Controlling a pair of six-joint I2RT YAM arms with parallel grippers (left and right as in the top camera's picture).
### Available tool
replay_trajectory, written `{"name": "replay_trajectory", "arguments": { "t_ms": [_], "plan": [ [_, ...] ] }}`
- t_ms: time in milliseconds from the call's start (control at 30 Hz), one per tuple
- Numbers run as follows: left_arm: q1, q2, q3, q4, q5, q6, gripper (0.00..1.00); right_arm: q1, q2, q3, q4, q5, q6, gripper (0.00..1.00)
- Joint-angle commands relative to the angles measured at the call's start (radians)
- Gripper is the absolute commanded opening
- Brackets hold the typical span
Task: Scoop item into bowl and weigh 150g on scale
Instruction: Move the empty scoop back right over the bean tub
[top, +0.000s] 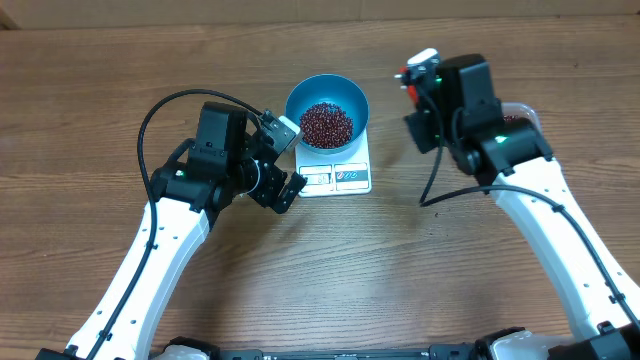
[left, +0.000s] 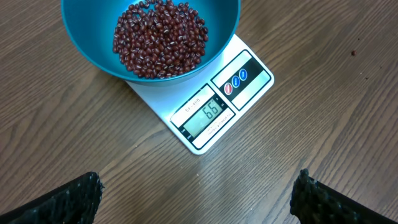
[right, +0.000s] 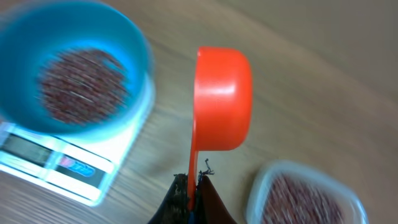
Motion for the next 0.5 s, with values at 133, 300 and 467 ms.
{"name": "replay_trajectory", "arguments": {
  "t_ms": [133, 300, 467],
  "plan": [
    [-0.007, -0.015, -0.002, 0.001, 0.018, 0.019, 1.00, -0.195, -0.009, 0.019, -0.093, 0.082, 0.101, 0.04],
    [-0.007, -0.015, -0.002, 0.001, 0.018, 0.019, 1.00, -0.320, -0.005, 0.019, -0.142, 0.079, 0.100, 0.04],
    [-0.007, -0.015, -0.002, 0.001, 0.018, 0.019, 1.00, -0.386, 0.015, -0.006, -0.152, 0.079, 0.056, 0.04]
  ]
}}
